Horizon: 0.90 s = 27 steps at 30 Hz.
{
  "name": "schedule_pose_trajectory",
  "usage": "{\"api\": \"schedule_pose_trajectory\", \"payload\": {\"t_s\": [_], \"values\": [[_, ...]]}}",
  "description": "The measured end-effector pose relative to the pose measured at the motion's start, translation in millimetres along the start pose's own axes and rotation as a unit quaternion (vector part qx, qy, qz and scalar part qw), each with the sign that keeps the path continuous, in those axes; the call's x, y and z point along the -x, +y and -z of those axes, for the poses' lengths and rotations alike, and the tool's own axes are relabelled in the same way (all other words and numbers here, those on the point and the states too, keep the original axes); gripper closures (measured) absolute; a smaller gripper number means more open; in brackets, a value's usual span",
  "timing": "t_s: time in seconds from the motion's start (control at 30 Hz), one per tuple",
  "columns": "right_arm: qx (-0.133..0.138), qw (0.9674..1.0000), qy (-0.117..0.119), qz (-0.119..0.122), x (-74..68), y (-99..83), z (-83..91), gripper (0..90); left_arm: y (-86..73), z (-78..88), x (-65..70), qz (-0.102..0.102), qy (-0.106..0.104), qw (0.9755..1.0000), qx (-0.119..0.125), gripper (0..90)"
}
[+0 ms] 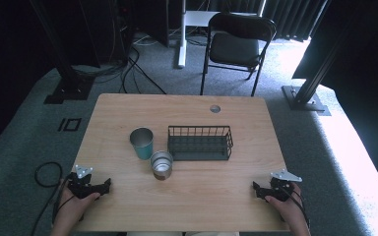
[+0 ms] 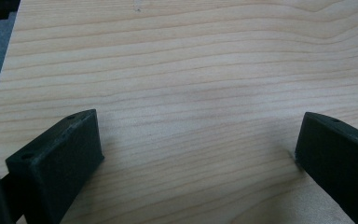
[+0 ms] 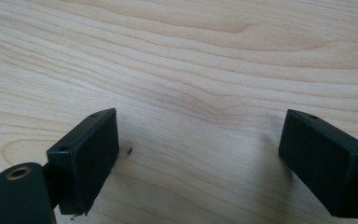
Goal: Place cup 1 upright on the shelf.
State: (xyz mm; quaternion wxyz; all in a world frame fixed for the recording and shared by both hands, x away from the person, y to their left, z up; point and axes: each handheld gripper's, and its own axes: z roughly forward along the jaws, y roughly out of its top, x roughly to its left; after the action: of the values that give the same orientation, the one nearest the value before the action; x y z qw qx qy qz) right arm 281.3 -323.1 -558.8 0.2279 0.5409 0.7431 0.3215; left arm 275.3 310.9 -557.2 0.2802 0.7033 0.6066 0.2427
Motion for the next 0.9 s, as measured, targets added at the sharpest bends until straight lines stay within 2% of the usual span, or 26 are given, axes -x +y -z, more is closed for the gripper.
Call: {"api": "schedule_pose_trajectory", "payload": {"t_s": [0.5,0.73,0.9], "values": [[0.001,1.0,-0.001,0.003,-0.7,0.5,-0.4,11.7,0.9,-0.8,-1.2,-0.003,-0.003,1.0,0.0,1.1],[0.001,0.9998,0.012,0.015,-7.1,1.2,-1.0,11.9,0.9,-0.8,-1.2,-0.003,-0.003,1.0,0.0,1.1],[0.004,0.9992,0.029,0.029,-18.3,3.7,-2.9,11.9,0.9,-0.9,-1.2,-0.003,-0.003,1.0,0.0,1.1]]}}
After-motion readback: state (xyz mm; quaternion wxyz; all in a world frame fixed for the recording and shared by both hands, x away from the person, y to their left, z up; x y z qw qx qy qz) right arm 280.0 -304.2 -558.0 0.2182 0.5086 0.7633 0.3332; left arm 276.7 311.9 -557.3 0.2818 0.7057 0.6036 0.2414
